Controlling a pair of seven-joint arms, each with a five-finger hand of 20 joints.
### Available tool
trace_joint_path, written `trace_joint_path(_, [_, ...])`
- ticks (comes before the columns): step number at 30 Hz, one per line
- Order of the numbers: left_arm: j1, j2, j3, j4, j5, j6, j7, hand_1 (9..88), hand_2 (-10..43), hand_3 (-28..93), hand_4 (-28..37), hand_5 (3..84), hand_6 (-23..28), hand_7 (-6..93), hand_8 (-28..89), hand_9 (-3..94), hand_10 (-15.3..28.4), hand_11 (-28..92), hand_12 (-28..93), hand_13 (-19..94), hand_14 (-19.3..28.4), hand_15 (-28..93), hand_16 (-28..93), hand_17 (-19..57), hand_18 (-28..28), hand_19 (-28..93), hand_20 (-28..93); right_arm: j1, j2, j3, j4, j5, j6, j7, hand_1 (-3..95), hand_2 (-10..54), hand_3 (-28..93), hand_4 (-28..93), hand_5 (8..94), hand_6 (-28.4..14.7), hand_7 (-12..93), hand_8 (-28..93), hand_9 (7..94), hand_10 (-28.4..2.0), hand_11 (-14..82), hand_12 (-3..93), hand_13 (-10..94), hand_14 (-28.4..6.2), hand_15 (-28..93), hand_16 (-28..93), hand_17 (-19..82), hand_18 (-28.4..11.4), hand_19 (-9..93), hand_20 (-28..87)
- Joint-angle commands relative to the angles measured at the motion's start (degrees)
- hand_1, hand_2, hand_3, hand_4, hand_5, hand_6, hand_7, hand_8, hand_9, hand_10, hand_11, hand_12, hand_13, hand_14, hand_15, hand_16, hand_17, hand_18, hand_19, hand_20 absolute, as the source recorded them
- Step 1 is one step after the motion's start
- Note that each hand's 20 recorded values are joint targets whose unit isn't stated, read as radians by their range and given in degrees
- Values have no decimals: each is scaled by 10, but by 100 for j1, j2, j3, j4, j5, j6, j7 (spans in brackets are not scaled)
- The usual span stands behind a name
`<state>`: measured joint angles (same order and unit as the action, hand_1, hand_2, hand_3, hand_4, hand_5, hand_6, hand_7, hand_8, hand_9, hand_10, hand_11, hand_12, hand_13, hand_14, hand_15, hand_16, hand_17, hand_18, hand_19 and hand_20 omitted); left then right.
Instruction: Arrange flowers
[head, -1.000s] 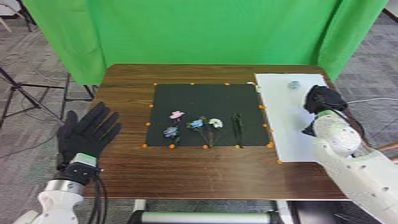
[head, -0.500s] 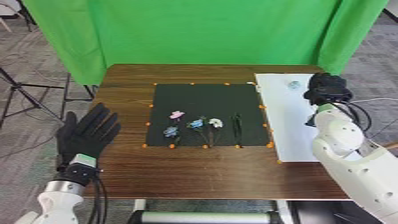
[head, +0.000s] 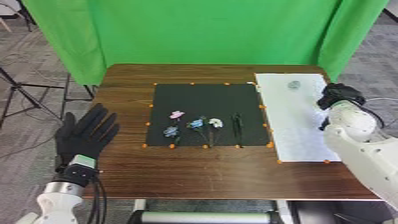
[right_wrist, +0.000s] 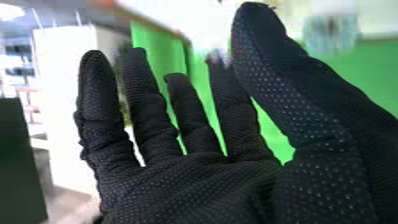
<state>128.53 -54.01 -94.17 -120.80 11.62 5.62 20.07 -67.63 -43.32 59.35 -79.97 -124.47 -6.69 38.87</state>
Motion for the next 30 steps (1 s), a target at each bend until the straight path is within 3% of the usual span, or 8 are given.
trace_joint_path(1, [-74,41,81,-10,29,-110,-68,258,170,658,-283,402,62,181,-104,345,115,176,89,235,134,328,-89,-66,127,320,80,84,-107,97,213,105,-524,25,504,-95,795,-283,409,-13,187,-147,335,-97,135,67,356,-147,406,109,247,-228,723,316])
trace_joint_path(6, [-28,9,55,-18,1,-55,-69,258,171,658,-283,401,61,183,-104,345,115,175,88,237,134,330,-90,-66,126,321,80,-122,-63,51,134,-54,212,-15,548,-95,763,-283,514,6,210,-156,511,-95,143,111,486,-116,450,141,287,-218,744,332])
trace_joint_path(9, [-2,13,49,-24,-2,-31,-81,258,171,658,-283,401,61,183,-105,345,115,175,88,237,134,330,-91,-66,126,319,79,-153,-53,-53,171,-185,675,-34,598,-95,666,-283,602,19,246,-105,635,-88,161,163,563,-71,404,323,302,-208,751,358])
trace_joint_path(11, [-48,1,52,4,7,-46,-135,257,170,659,-283,401,61,183,-105,345,114,175,88,236,134,331,-91,-66,126,320,79,-197,-42,-74,157,-237,917,-22,618,-95,635,-283,664,18,303,-53,752,-71,83,290,616,-59,404,395,309,-201,758,377])
trace_joint_path(13, [-48,-12,45,4,36,-16,-171,257,171,659,-283,401,61,182,-105,345,114,175,88,236,134,329,-92,-66,126,320,80,-266,-24,-68,89,-308,1001,-78,623,-95,637,-283,734,24,320,-12,833,-69,80,361,658,-52,412,431,321,-198,766,389])
trace_joint_path(21, [-29,-1,2,-14,38,-68,-223,257,170,660,-283,401,61,182,-105,344,114,175,89,235,134,327,-90,-67,127,322,80,-809,173,281,-1006,-627,1332,-271,601,-95,696,-283,760,14,316,13,862,-71,78,387,674,-52,414,442,332,-202,779,396])
trace_joint_path(27, [-30,29,-111,-8,84,-118,-222,257,170,660,-283,401,61,181,-105,344,114,175,88,236,134,326,-90,-66,127,320,79,-1033,36,673,-2283,-150,693,-497,594,-95,712,-283,753,11,317,26,856,-75,76,387,676,-52,417,442,332,-205,786,398])
trace_joint_path(30, [41,39,-160,-38,54,-65,-162,256,169,661,-283,401,61,181,-104,344,114,175,88,235,133,326,-90,-66,127,320,79,-796,-169,615,-2553,494,227,-621,583,-92,732,-283,745,7,319,48,850,-77,79,392,674,-59,435,440,332,-208,792,400])
